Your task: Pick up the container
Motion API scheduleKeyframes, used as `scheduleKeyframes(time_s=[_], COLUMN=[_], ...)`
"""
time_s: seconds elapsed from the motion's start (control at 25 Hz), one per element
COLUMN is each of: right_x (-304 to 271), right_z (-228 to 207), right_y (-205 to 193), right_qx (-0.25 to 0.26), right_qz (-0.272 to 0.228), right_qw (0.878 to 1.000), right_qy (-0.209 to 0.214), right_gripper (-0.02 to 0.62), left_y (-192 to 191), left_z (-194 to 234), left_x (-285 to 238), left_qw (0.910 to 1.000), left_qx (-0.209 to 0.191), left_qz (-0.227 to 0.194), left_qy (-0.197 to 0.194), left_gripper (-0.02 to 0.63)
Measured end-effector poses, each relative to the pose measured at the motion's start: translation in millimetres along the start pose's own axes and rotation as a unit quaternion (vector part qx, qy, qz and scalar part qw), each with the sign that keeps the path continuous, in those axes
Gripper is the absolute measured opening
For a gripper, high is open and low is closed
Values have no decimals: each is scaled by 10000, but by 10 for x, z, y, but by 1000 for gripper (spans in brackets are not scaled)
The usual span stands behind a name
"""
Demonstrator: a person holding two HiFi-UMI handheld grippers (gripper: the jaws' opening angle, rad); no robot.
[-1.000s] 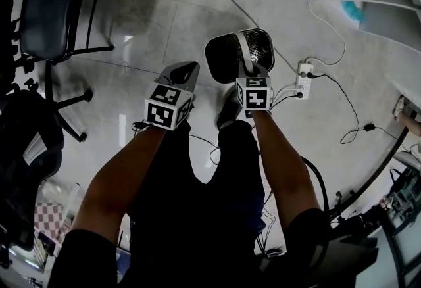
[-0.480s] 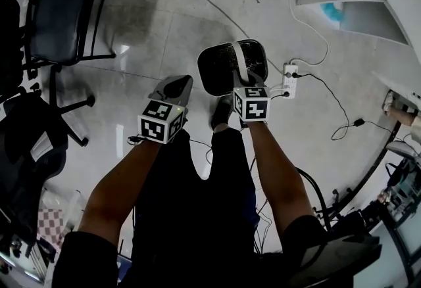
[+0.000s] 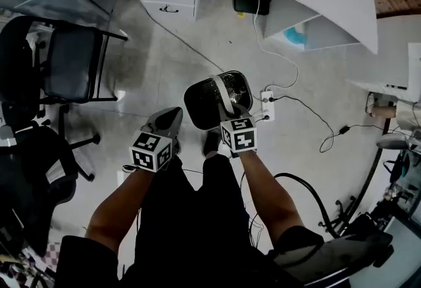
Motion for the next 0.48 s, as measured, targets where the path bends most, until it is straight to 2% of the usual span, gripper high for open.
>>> scheduleKeyframes(time_s=[0.16, 0.32, 0.48], right_x=[410, 791, 1173], right_z=[199, 418, 596], right_y=[301, 565, 784], right_qx=[67, 61, 35], right_qz=[-166, -295, -525], right_qw=[9998, 9995, 9985], right_qy=[62, 78, 167], right_gripper=[9, 9, 9], left_y=[327, 615, 938], left_z=[-225, -399, -543], left_x=[326, 636, 918], left_qw=[9996, 9988, 9969], left_qx=[-168, -159, -320], left_qz=[-166, -358, -650], left_qy=[-122, -292, -315], left_gripper=[5, 5, 5])
Point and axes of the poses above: the fingertips, and each gripper's own axes: x backward along the fingers, z to its left, y out of its top, the point moved 3 cm from there along x, backward along the fingers, and after that the axes turned 13 degrees about y, right-handed, at the moved point
